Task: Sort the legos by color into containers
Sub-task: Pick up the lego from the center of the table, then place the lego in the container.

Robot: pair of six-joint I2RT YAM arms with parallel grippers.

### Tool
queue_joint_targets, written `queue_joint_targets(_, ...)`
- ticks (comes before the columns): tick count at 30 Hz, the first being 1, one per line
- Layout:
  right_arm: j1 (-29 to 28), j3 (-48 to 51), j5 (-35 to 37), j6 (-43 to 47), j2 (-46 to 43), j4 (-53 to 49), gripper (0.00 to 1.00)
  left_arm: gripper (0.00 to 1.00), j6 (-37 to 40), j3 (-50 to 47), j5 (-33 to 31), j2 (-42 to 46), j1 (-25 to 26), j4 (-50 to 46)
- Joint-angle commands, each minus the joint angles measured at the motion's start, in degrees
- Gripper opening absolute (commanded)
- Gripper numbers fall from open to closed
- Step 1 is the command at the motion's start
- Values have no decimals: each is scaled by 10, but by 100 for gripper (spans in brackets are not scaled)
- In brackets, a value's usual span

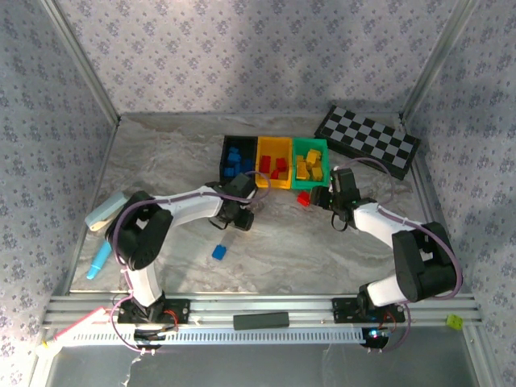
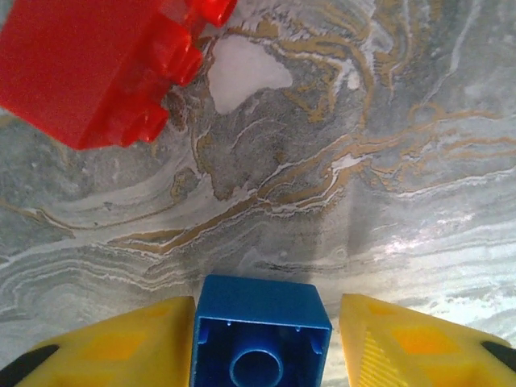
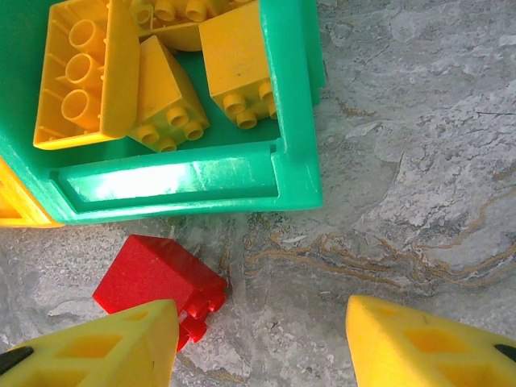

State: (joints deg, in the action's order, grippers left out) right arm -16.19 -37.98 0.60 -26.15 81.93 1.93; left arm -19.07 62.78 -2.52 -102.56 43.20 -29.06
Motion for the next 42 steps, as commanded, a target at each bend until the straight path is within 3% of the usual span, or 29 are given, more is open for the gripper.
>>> queue_joint_targets(1,-3,-14,0,-1,0,-4,59,43,2,14,-23,-1,9,-28)
queue_joint_targets(5,-4,-14,2,-1,0,-5,59,27,-3,13,-38,14,14,-32)
queue_joint_targets(15,-4,-16,0,-1,0,-5,59,26,-3,27,-100,75,17,-35)
queue_joint_targets(22,-5,-16,0,-1,0,-5,59,26,25,150,-182,31,-1,-91)
queue_joint_targets(30,-5,-15,5,0,-3,-6,59,26,43,332,-198,-88,-56,-150)
queue_joint_targets(31,-5,-16,5,0,-3,-7,59,28,46,345,-199,-96,-59,-149)
queue_joint_targets(37,-3,-16,6,1,-5,-9,59,68,30,399,-214,-119,-64,-172)
queue_joint_targets(42,-3,-14,2,0,-5,-6,59,71,15,312,-195,-63,-63,-128)
